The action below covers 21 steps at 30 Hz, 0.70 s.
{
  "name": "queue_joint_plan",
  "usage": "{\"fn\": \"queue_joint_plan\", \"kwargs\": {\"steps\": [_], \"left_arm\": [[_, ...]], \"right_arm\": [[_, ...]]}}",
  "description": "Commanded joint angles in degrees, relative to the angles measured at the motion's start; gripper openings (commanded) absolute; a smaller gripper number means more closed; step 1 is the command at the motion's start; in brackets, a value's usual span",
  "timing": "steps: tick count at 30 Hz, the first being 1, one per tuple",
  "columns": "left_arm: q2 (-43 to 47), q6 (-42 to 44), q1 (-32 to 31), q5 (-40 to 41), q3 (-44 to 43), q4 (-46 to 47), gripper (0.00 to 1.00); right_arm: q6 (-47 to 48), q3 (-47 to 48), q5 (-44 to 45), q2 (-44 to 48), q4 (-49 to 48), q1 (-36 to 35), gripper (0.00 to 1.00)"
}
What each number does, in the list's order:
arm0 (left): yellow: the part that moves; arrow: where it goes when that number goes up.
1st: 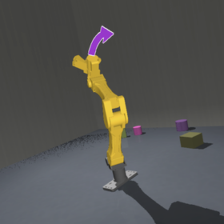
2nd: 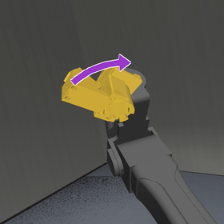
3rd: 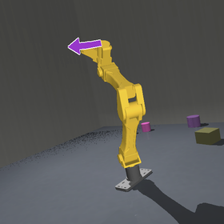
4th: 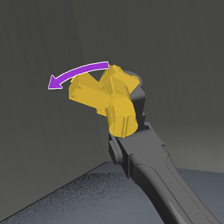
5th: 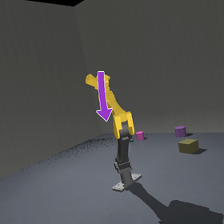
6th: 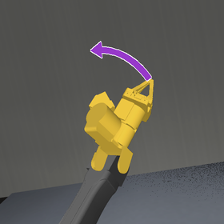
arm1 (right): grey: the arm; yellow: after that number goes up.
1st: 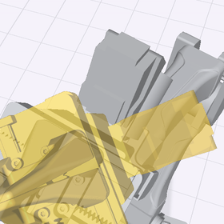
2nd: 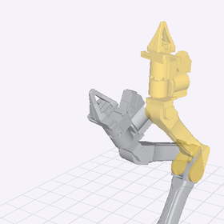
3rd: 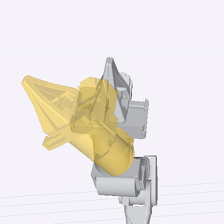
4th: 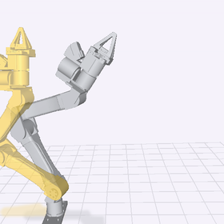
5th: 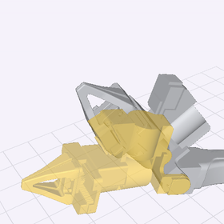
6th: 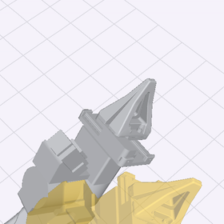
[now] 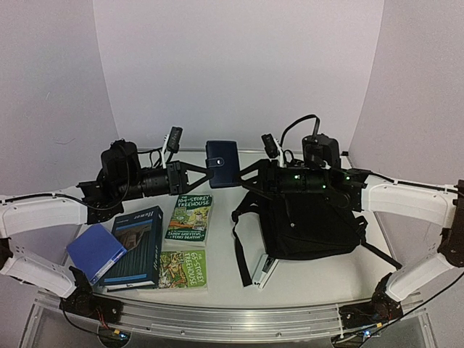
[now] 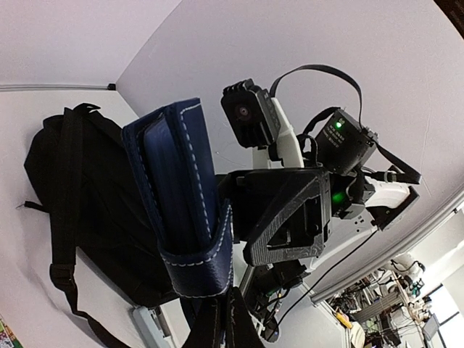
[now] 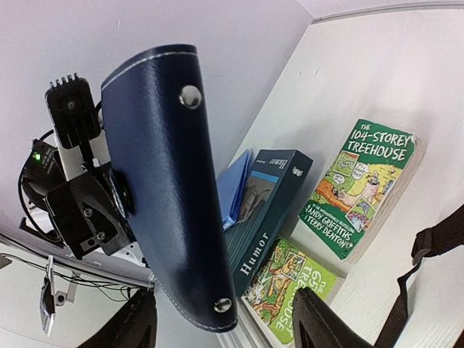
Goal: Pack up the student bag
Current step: Pick up the stationery from the center of the board.
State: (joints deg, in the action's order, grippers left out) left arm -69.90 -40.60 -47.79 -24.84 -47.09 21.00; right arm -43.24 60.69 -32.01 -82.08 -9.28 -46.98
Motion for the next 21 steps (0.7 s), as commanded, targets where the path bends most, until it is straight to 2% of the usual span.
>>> {"fn": "queue_joint_plan", "kwargs": {"steps": [1, 8, 13, 16, 19, 21], "left_arm": [[-1.33, -0.63, 0.08, -4.49, -1.57, 6.45, 0.0], [-2.92, -2.41, 0.04, -6.28, -1.46, 9.32, 0.0], [-3.89, -3.34, 0.16, -6.47, -1.75, 9.15, 0.01], [-3.77, -2.69, 0.13, -5.73, -2.1, 6.06, 0.24], [-2.63, -1.54, 0.24, -5.03, -2.18, 2.93, 0.41], [-1.24, -0.41, 0.31, -4.62, -2.35, 0.2, 0.48]], "right_arm": [[0.4, -0.21, -2.16, 0.93, -5.01, -0.36, 0.56], [-2.06, -1.71, -4.85, 1.07, -10.44, -0.34, 0.38], [-2.46, -2.67, -4.57, 2.32, -11.63, -0.36, 0.13], [-2.54, -3.52, -3.01, 3.99, -11.87, -0.35, 0.01], [-2.3, -4.29, -2.14, 5.21, -11.82, -0.32, 0.0], [-2.16, -4.7, -2.09, 5.58, -11.82, -0.31, 0.0]]}}
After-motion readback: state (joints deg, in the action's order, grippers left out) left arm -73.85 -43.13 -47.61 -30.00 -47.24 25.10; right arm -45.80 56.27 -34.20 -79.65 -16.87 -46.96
